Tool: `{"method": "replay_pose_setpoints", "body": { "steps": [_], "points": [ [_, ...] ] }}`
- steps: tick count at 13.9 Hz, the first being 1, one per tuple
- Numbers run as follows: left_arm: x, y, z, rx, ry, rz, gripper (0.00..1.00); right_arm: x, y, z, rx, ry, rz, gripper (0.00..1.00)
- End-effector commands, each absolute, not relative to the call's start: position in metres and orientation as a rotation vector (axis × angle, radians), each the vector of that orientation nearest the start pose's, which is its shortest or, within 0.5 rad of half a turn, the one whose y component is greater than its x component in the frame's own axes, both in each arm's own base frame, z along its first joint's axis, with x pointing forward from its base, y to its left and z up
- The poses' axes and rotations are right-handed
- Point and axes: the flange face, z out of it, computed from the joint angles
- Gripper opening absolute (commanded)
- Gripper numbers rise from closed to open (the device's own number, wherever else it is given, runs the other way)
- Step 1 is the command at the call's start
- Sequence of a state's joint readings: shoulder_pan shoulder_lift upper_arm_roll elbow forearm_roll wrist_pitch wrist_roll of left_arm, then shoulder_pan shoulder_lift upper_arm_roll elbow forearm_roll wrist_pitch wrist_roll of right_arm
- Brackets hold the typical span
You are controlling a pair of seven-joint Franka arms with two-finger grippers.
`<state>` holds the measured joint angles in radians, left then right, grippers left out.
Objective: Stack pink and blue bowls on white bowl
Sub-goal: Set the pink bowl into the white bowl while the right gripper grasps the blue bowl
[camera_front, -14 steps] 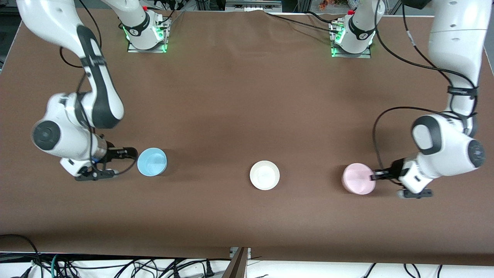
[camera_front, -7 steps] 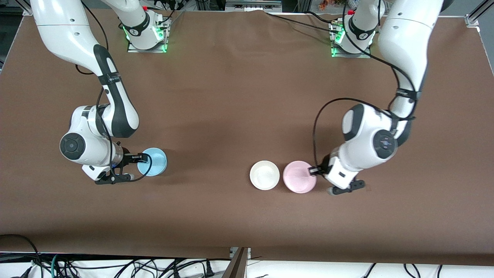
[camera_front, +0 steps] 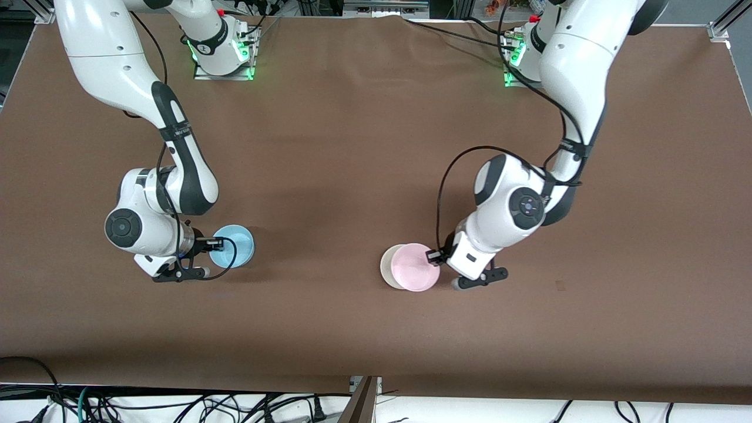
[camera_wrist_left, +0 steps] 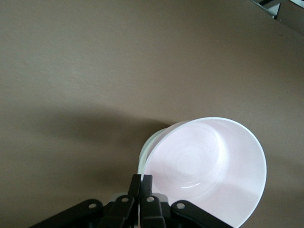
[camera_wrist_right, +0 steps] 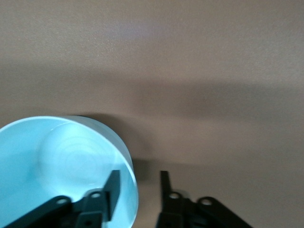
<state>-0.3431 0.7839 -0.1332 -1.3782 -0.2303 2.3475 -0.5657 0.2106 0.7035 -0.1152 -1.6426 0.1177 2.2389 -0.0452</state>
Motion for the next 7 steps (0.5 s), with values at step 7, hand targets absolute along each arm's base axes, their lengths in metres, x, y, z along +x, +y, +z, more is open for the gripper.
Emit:
{"method": "replay_pose_setpoints", "body": {
  "steps": [7],
  "points": [
    [0.679,-0.345,0.252,-3.394,-0.452,-0.081,0.0,0.681,0.092,0.239,-3.05,-0.064,0.118,0.0]
  ]
}}
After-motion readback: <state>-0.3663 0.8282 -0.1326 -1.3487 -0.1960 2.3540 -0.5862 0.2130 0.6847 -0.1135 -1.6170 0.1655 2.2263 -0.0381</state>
